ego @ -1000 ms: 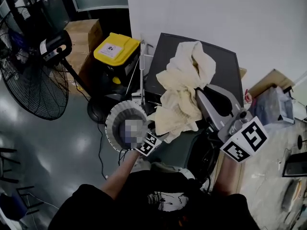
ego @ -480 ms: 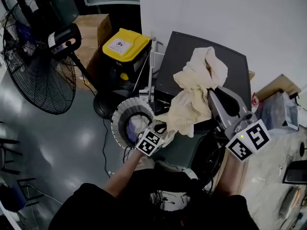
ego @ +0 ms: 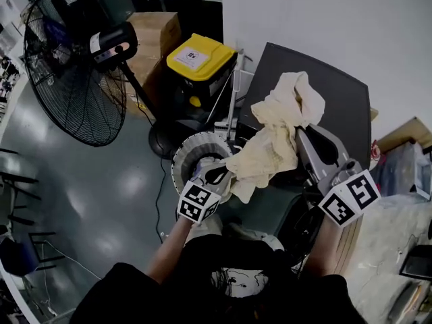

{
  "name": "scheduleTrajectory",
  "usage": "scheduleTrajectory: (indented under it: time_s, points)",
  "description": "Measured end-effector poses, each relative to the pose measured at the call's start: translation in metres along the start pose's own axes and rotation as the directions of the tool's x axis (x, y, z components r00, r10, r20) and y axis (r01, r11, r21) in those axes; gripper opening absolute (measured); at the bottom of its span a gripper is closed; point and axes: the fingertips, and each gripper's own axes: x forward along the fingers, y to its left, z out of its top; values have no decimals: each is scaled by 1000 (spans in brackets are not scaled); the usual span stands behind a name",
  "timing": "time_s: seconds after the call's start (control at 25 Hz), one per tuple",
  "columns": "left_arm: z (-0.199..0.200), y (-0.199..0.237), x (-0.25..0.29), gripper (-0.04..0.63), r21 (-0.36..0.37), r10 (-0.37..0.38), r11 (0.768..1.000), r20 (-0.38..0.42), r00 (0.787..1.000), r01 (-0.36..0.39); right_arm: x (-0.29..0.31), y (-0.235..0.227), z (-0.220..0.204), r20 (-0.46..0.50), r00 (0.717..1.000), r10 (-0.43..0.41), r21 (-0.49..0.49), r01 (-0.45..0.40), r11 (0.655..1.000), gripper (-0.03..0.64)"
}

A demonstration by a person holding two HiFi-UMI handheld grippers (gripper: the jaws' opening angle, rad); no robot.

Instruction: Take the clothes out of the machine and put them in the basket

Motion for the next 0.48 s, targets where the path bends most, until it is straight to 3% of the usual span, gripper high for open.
scheduleTrajectory:
  time_s: [0.2, 0.48]
  points:
    - [32, 15, -34, 12, 10, 81, 997, 58, 995, -82, 16, 11, -7, -19, 999, 49, 11, -49, 999, 60]
    - [53, 66, -75, 12, 38, 121, 991, 128, 984, -127, 72, 40, -49, -116, 992, 45, -21, -48, 999, 60]
